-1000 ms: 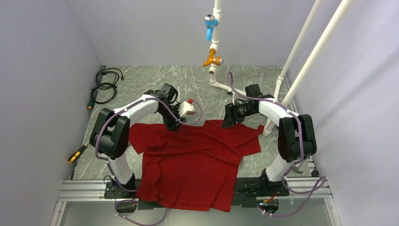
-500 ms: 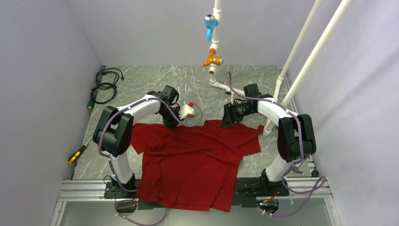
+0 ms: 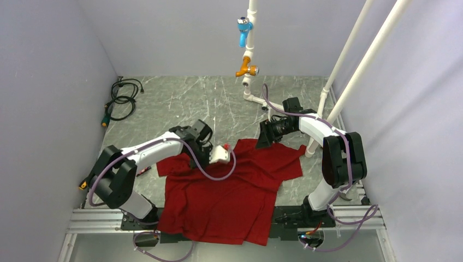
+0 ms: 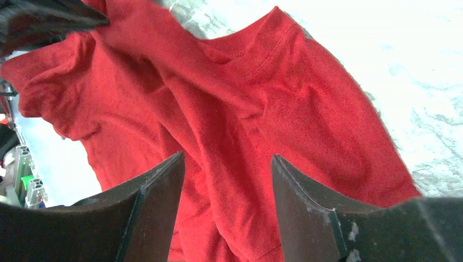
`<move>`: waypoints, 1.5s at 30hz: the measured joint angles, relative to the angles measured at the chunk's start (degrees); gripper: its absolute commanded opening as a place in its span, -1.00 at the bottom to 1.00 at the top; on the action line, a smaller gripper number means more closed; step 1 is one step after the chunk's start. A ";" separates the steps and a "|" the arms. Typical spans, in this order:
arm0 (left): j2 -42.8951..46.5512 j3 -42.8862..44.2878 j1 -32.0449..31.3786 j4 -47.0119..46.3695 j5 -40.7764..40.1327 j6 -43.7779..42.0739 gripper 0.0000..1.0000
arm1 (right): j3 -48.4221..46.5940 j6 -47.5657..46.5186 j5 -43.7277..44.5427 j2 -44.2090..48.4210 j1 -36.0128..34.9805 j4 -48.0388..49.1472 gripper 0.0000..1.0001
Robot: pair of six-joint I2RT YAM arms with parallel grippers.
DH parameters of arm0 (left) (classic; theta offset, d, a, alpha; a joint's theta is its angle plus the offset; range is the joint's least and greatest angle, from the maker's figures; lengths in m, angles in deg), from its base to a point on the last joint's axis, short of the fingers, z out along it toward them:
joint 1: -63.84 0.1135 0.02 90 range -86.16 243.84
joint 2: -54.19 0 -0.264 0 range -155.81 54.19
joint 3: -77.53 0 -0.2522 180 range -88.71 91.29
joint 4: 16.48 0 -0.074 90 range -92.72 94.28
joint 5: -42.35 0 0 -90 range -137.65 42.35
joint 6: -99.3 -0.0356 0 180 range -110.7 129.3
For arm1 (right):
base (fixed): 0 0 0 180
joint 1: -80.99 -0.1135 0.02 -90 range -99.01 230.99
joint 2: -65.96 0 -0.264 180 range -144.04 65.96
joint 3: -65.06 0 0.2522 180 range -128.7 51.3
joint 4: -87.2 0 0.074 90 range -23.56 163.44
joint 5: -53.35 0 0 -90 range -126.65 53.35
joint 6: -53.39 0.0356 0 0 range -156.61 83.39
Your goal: Remove the brooch from the garment
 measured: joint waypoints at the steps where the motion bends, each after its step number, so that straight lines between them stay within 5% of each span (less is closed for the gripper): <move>1: -0.28 -1.55 -1.20 0.02 -0.13 -0.04 -1.00 | 0.00 -0.11 0.00 0.00 0.00 -0.17 0.23; 4: -1.99 -5.22 -4.13 0.20 -0.94 -0.22 -0.89 | 0.00 -0.74 0.04 -0.09 -0.02 -1.05 0.22; 13: -3.08 -4.50 -6.67 4.20 0.11 -0.57 0.08 | -0.57 -3.17 1.20 -0.98 0.00 -2.86 0.22; 22: -3.72 12.83 15.58 6.84 11.08 6.34 0.08 | -0.76 -3.32 3.30 -0.94 -0.26 0.76 0.19; 35: -20.59 15.10 17.42 5.81 10.71 15.74 0.26 | -0.52 -1.92 9.55 -3.17 -2.34 7.80 0.18; 40: -23.06 15.69 15.43 6.84 10.84 15.98 -0.01 | -0.02 -2.03 11.32 -5.35 -2.43 8.07 0.18; 45: -23.15 13.99 12.83 8.39 11.08 14.08 -1.00 | 1.07 -3.45 12.17 -6.54 -2.43 7.78 -0.01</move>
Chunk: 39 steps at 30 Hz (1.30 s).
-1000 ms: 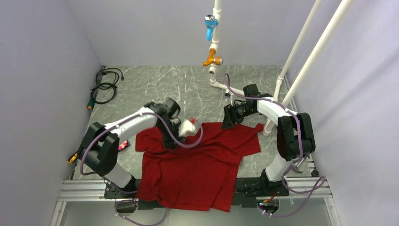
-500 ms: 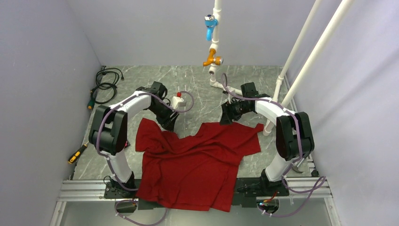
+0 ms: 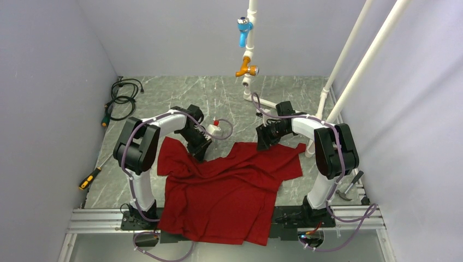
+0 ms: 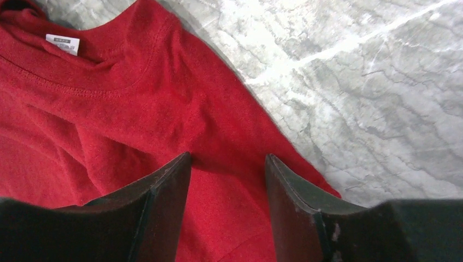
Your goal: Remove the brooch from the garment
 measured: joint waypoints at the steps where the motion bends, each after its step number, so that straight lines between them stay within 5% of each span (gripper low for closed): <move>1: 0.02 -0.52 -0.15 0.26 -0.04 -0.72 -1.00 | 0.31 -0.48 0.04 -0.24 0.00 0.00 -0.11; 7: 3.34 -1.60 2.23 -3.63 -2.60 0.44 -1.00 | 0.68 -2.60 2.10 -0.79 0.13 0.59 -1.00; 17: 17.66 -7.93 5.29 -20.46 -10.45 -2.89 -1.00 | 2.69 -3.58 5.09 1.05 0.17 1.20 -1.00; 27: 19.02 -19.34 4.13 -15.45 -11.58 -21.49 -1.00 | 5.73 -8.17 7.56 4.76 0.92 -1.86 -1.00; 32: 20.02 -20.50 2.23 -15.10 -13.44 -25.11 -0.35 | 7.98 -12.28 7.37 7.26 0.98 -4.79 -1.00; 33: 20.09 -20.24 2.19 -14.80 -13.44 -24.92 -0.25 | 8.52 -13.20 7.34 7.91 0.98 -5.73 -0.94; 36: 19.56 -16.63 2.82 -12.50 -12.46 -22.32 -0.11 | 9.14 -14.16 7.26 8.87 0.98 -7.80 -0.32; 39: 18.18 -11.13 3.50 -11.67 -10.08 -17.88 -0.01 | 9.01 -13.53 6.21 9.14 1.01 -8.79 -0.05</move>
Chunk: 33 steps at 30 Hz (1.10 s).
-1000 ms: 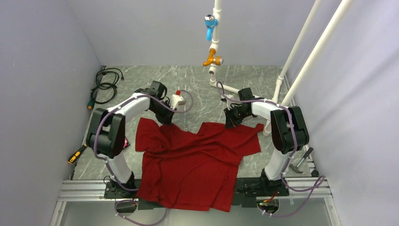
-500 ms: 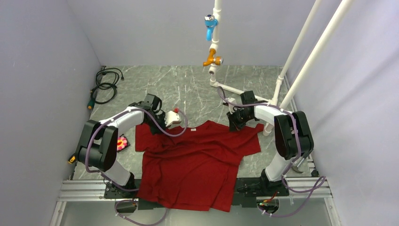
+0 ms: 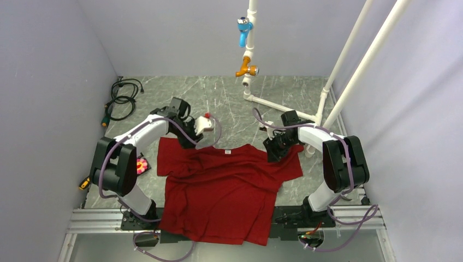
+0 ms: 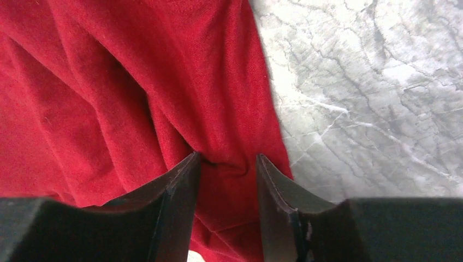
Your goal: Remove the brooch from the garment
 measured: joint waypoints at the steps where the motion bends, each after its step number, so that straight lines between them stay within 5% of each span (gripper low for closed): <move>1: -0.76 2.10 0.24 -0.13 1.01 1.77 0.01 | -0.04 0.46 -0.48 0.15 0.02 -0.04 -0.04; 14: -12.61 9.77 0.52 -1.81 13.25 23.82 0.07 | -4.15 12.44 -8.17 -2.27 0.17 6.93 0.03; 26: -16.59 9.79 0.52 -1.86 15.06 29.07 -0.12 | -7.02 19.39 -11.02 -9.88 -2.43 13.00 0.04; 28: -17.31 9.90 0.55 -1.84 14.75 29.68 -0.29 | -7.08 20.09 -11.93 -10.51 -3.23 13.86 -0.11; 33: -19.37 10.82 0.61 -1.51 15.19 31.39 -1.00 | -7.08 20.79 -11.17 -11.65 -4.31 14.97 -1.00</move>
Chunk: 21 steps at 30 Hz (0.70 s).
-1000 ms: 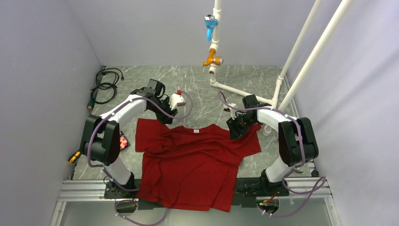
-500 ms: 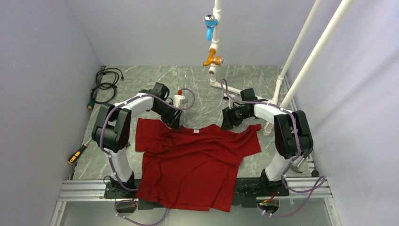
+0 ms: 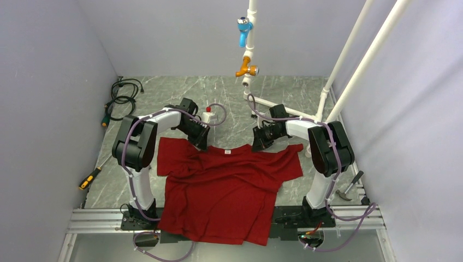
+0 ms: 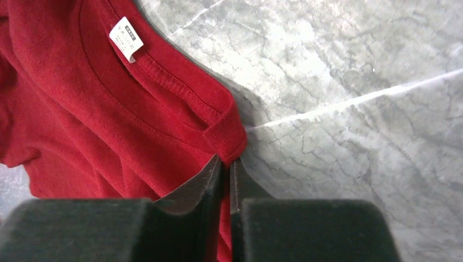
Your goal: Remove the brooch from the garment
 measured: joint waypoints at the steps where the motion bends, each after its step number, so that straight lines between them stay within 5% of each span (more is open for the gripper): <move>1: -0.31 0.22 0.22 0.07 0.11 0.24 -1.00 | 0.00 0.20 0.39 -0.15 -0.07 -0.04 -1.00; 13: -1.90 12.20 4.83 -1.36 0.02 4.07 -1.00 | -2.91 2.95 7.19 1.27 3.89 4.24 -1.00; 21: -10.51 24.76 6.10 -3.61 -1.18 6.84 -1.00 | -8.61 7.19 14.16 -0.44 4.94 12.59 -1.00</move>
